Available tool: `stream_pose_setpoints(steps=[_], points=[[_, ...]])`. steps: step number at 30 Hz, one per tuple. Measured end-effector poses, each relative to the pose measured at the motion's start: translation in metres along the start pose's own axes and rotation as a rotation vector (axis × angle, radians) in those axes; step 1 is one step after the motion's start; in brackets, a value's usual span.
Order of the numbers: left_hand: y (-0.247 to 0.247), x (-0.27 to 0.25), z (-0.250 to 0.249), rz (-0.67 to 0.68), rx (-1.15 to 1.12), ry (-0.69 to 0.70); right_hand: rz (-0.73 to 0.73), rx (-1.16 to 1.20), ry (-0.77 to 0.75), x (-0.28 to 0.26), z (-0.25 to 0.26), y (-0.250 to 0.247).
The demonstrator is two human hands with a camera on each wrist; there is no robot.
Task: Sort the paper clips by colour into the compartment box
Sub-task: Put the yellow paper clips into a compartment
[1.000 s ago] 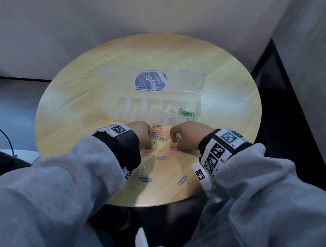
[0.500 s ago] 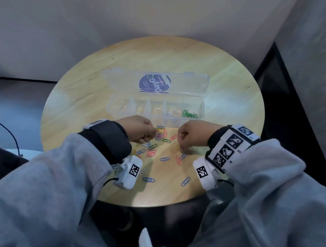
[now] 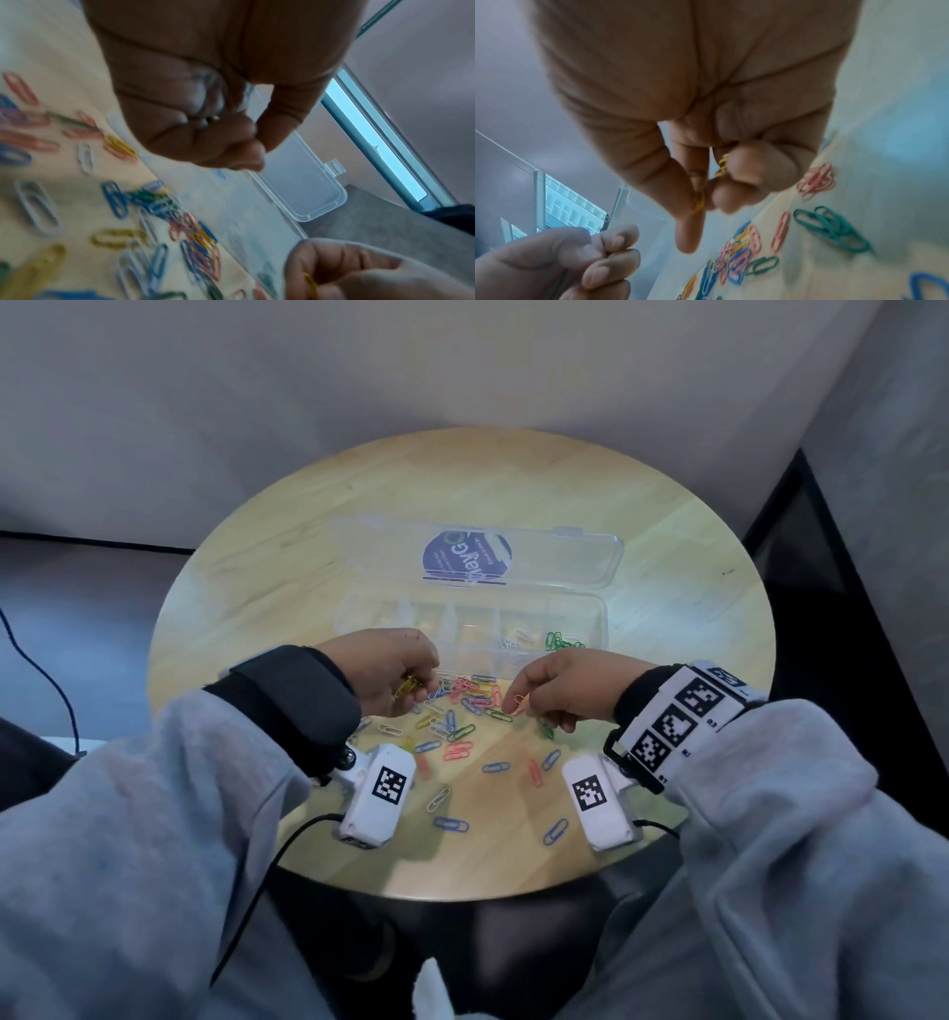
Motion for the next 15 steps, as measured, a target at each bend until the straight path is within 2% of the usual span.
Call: stream_pose_setpoints(steps=[3,7,9,11,15], points=[[-0.013,-0.003,0.005,-0.053,0.255,-0.016,-0.017,0.085,0.024,-0.001,0.003,0.008],[-0.024,-0.011,0.018,-0.105,0.756,-0.025,-0.026,0.219,0.077,-0.001,0.008,0.022],[-0.023,-0.014,0.027,-0.129,0.879,-0.024,-0.047,0.209,0.083,0.002,0.011,0.027],[-0.020,-0.016,0.036,-0.133,0.933,-0.014,-0.071,0.118,0.076,0.005,0.013,0.031],[-0.017,-0.012,0.050,-0.111,0.991,-0.009,-0.143,-0.291,0.101,0.006,0.019,0.038]])
Point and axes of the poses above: each hand's wrist, its own x-axis towards the middle knuckle, its own y-axis out of the palm, z = x × y, the point moved 3 cm from there along x, towards the middle knuckle, and after that the axes turned 6 degrees about z, right-handed, at the moved point
